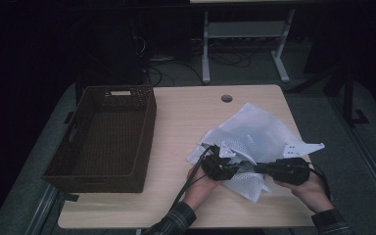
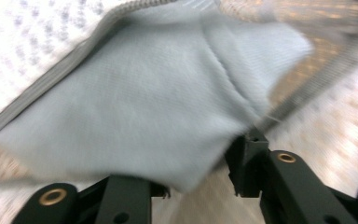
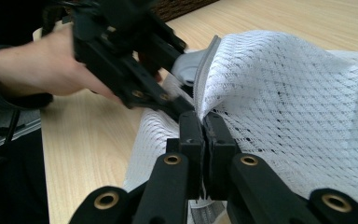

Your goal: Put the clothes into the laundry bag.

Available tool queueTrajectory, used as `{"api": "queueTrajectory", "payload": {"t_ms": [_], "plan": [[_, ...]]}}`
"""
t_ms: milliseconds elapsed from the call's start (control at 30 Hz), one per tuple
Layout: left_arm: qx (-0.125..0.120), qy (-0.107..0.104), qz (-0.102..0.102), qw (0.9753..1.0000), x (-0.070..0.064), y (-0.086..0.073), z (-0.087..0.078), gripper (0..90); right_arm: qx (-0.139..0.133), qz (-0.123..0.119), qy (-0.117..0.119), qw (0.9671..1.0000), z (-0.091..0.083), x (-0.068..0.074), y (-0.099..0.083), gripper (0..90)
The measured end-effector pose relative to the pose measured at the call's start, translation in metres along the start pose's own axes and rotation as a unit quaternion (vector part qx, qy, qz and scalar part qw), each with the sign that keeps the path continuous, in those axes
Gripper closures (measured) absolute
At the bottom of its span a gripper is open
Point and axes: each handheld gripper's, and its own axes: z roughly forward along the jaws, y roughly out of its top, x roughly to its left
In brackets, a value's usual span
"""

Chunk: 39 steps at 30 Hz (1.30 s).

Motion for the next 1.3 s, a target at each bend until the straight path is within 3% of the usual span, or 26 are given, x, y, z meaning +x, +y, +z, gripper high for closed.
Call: {"api": "queueTrajectory", "payload": {"t_ms": [333,567,767,933,1133,1233,1300], "plan": [[0.005,0.009,0.006,0.9999,0.002,-0.014,-0.039,58.6,0.002,0.002,-0.002,1.0,0.001,0.0,0.0,87.3],[-0.007,0.03,-0.006,0.9995,0.016,-0.019,-0.061,58.3,0.004,0.003,-0.002,1.0,0.001,0.0,0.0,87.3],[-0.003,0.012,-0.013,0.9998,0.022,-0.016,-0.046,60.7,0.004,0.003,-0.001,1.0,0.001,-0.001,0.0,87.4],[0.01,-0.006,-0.005,0.9999,0.019,-0.011,-0.03,84.9,0.004,0.002,0.0,1.0,0.001,-0.001,0.0,87.4],[0.0,-0.01,0.008,0.9999,0.013,0.005,-0.018,86.6,0.004,0.001,0.001,1.0,0.001,-0.002,0.0,87.4],[-0.019,-0.004,0.014,0.9997,0.008,0.02,-0.007,86.5,0.005,0.0,0.001,1.0,0.001,-0.001,0.0,87.4],[-0.019,0.0,0.019,0.9996,0.007,0.026,0.001,86.5,0.007,0.0,0.001,1.0,0.001,-0.001,0.0,87.4]]}}
